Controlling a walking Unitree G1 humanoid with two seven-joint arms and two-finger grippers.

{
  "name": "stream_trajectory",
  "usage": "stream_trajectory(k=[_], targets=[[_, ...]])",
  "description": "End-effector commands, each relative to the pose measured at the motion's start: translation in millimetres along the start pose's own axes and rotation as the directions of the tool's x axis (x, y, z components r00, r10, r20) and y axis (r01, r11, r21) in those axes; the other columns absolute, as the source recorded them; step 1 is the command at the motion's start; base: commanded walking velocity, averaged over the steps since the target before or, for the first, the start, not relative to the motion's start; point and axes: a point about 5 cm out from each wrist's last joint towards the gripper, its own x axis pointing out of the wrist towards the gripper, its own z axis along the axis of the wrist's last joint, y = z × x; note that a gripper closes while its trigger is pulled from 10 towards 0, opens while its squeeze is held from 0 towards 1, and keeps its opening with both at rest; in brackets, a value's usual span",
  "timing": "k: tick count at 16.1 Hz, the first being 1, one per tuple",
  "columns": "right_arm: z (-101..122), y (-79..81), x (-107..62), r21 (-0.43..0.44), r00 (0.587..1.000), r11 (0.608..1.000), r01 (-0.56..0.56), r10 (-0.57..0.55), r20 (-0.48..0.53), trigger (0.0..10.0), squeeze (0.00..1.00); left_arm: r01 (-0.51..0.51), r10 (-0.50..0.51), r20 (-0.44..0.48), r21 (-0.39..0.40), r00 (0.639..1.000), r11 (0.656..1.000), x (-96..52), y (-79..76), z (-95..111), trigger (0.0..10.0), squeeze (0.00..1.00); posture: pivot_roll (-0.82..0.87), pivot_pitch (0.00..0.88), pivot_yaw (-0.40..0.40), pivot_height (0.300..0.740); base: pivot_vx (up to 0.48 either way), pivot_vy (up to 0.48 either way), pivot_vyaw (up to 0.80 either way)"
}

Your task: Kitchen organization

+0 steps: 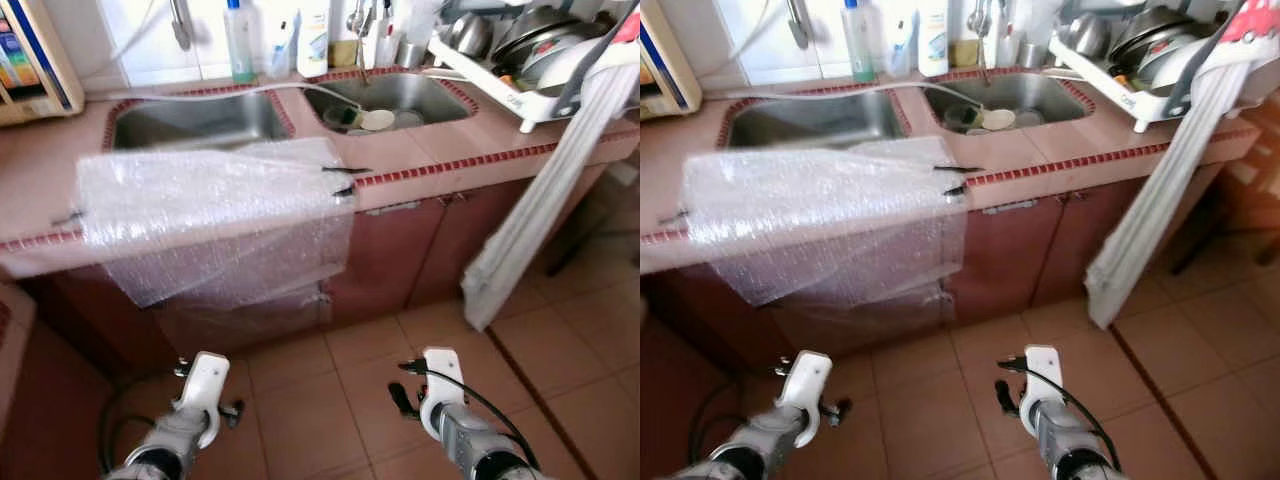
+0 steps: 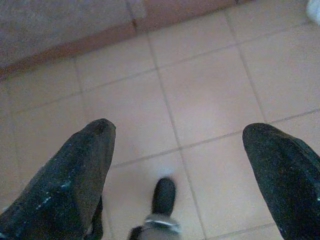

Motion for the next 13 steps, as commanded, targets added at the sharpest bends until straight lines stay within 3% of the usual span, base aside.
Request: stream_trajectory(k=[1, 13], targets=[[-1.4, 6.1, 0.7, 0.006, 1.0, 1.0, -0.011, 0.011, -0.003, 10.0, 0.0, -0.008, 0.008, -0.012, 0.014, 1.0, 1.0, -0.6, 3.8, -2.5, 10.0, 0.0, -0.04, 0.083, 0.027, 0.74, 0.0, -0.352, 0.0], [-1.1, 7.3, 0.9, -0.013, 1.0, 1.0, -0.007, 0.007, 0.005, 10.0, 0.0, -0.011, 0.011, -0.016, 0.022, 1.0, 1.0, -0.8, 4.6, -4.0, 10.0, 0.0, -0.04, 0.072, 0.03, 0.74, 0.0, -0.349, 0.0]])
